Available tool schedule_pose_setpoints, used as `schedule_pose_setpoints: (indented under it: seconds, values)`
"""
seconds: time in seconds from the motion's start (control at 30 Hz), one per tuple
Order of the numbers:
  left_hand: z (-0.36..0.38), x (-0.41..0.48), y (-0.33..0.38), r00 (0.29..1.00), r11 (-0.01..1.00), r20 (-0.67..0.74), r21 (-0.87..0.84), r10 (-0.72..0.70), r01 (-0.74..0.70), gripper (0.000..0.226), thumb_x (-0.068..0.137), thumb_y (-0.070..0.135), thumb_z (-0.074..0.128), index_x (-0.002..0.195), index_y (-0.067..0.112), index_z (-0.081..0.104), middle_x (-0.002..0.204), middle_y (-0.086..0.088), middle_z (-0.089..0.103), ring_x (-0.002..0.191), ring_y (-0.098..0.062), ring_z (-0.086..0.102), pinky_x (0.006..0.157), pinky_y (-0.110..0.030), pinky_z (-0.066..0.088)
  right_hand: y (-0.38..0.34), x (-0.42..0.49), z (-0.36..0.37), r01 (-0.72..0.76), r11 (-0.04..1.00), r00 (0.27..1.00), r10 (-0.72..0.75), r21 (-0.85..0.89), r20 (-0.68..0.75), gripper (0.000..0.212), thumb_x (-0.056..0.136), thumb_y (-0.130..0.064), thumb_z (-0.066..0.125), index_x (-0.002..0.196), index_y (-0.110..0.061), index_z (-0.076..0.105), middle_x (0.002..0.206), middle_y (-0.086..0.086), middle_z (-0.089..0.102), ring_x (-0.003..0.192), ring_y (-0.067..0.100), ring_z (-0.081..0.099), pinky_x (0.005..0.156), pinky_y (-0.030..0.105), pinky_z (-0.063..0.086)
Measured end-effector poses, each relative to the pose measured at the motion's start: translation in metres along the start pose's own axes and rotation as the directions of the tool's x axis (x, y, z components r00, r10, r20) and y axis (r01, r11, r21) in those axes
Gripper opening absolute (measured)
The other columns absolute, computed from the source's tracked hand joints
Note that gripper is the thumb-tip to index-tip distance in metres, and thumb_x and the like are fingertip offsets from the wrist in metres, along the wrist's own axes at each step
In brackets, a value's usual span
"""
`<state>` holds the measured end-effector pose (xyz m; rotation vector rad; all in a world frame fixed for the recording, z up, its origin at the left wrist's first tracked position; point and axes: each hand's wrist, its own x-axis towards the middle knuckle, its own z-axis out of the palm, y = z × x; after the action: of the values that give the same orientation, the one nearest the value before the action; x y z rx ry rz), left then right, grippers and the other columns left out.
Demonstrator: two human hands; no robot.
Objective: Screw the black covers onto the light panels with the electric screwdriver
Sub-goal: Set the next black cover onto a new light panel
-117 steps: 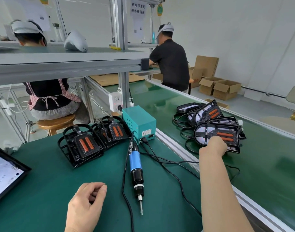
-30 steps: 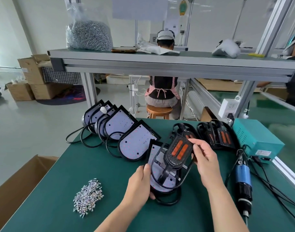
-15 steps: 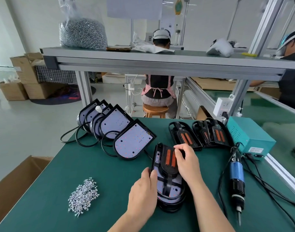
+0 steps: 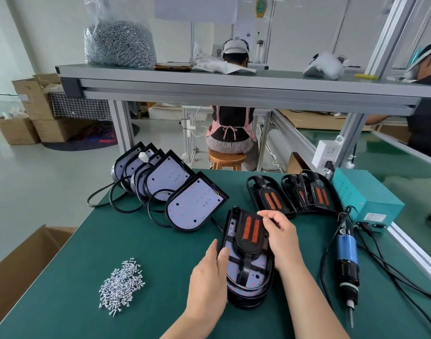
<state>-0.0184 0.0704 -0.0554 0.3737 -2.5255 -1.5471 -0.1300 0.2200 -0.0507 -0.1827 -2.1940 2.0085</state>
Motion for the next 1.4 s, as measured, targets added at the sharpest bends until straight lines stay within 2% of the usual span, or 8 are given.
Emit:
schedule_pose_setpoints:
  seconds: [0.2,0.37,0.53,0.7,0.9,1.03,1.23,1.4]
  values:
    - [-0.002,-0.002,0.002,0.999,0.997,-0.011,-0.07,0.041,-0.042,0.066,0.095,0.059,0.024,0.149,0.025,0.042,0.117,-0.019,0.069,0.108,-0.041,0.064,0.097,-0.044,0.05,0.003,0.0,-0.002,-0.011,0.973,0.999,0.022,0.229,-0.046,0.027,0.099,-0.004,0.061,0.095,-0.023,0.078,0.094,-0.002,0.078,0.093,0.017,0.074,0.084,0.032,0.058]
    - [-0.005,-0.004,0.004,0.999,0.997,-0.009,-0.071,0.033,-0.034,0.074,0.088,0.066,0.023,0.149,0.028,0.042,0.107,-0.019,0.071,0.101,-0.038,0.068,0.091,-0.046,0.053,0.0,0.001,-0.009,0.093,0.994,0.986,-0.099,0.051,0.135,0.038,0.097,0.0,0.058,0.086,-0.029,0.079,0.115,-0.01,0.074,0.119,0.008,0.064,0.102,0.029,0.049]
    - [0.001,0.003,-0.001,1.0,1.0,0.013,0.022,-0.018,0.018,0.041,0.105,0.042,0.032,0.144,0.034,0.043,0.073,0.005,0.063,0.041,-0.007,0.056,0.05,-0.022,0.046,0.004,-0.005,-0.001,0.295,0.898,0.953,-0.254,-0.326,0.165,0.028,0.097,0.004,0.056,0.099,-0.019,0.072,0.137,-0.013,0.046,0.136,0.004,0.038,0.11,0.02,0.025]
    - [-0.009,0.015,0.001,0.997,0.99,-0.073,0.143,0.023,-0.012,0.038,0.102,0.045,0.033,0.084,0.025,0.06,0.089,0.002,0.053,0.076,-0.018,0.054,0.083,-0.041,0.05,0.004,-0.005,-0.001,0.165,0.891,0.986,-0.16,-0.424,0.046,0.019,0.098,-0.021,0.062,0.117,-0.018,0.058,0.121,-0.002,0.055,0.117,0.019,0.053,0.093,0.028,0.037]
    - [-0.061,0.076,0.006,0.924,0.981,-0.383,0.171,-0.024,0.096,0.035,0.094,0.029,0.061,0.125,0.03,0.044,0.111,0.0,0.049,0.076,-0.025,0.059,0.071,-0.035,0.045,0.0,-0.005,0.001,0.082,0.919,0.994,-0.045,-0.386,0.103,0.045,0.089,-0.052,0.07,0.124,-0.026,0.06,0.108,-0.016,0.061,0.099,0.005,0.06,0.085,0.021,0.044]
    - [-0.046,0.086,0.013,0.99,0.935,-0.081,0.345,0.116,-0.081,0.014,0.099,0.026,0.053,0.098,0.026,0.067,0.068,0.007,0.063,0.059,-0.02,0.057,0.064,-0.031,0.054,0.001,-0.001,0.001,0.009,0.989,0.995,0.006,-0.146,0.098,0.027,0.087,-0.041,0.078,0.107,-0.025,0.069,0.09,-0.017,0.059,0.084,0.001,0.057,0.075,0.017,0.042]
    - [-0.024,0.105,0.045,0.922,0.978,0.368,0.204,-0.121,0.047,0.027,0.103,0.012,0.045,0.081,0.017,0.059,0.075,0.003,0.055,0.076,-0.021,0.067,0.075,-0.029,0.056,-0.006,-0.001,-0.005,-0.143,0.983,0.965,0.112,0.118,0.238,0.025,0.093,-0.034,0.072,0.088,-0.011,0.076,0.078,0.0,0.075,0.065,0.009,0.066,0.06,0.018,0.053]
    - [-0.004,0.115,0.036,0.948,0.915,0.314,0.395,-0.053,-0.08,0.035,0.102,-0.004,0.038,0.136,-0.011,0.043,0.139,-0.026,0.043,0.132,-0.04,0.044,0.109,-0.037,0.039,-0.01,-0.003,-0.004,-0.211,0.972,0.92,0.162,0.101,0.356,0.047,0.081,-0.051,0.068,0.093,-0.006,0.068,0.073,0.005,0.064,0.058,0.014,0.056,0.053,0.022,0.048]
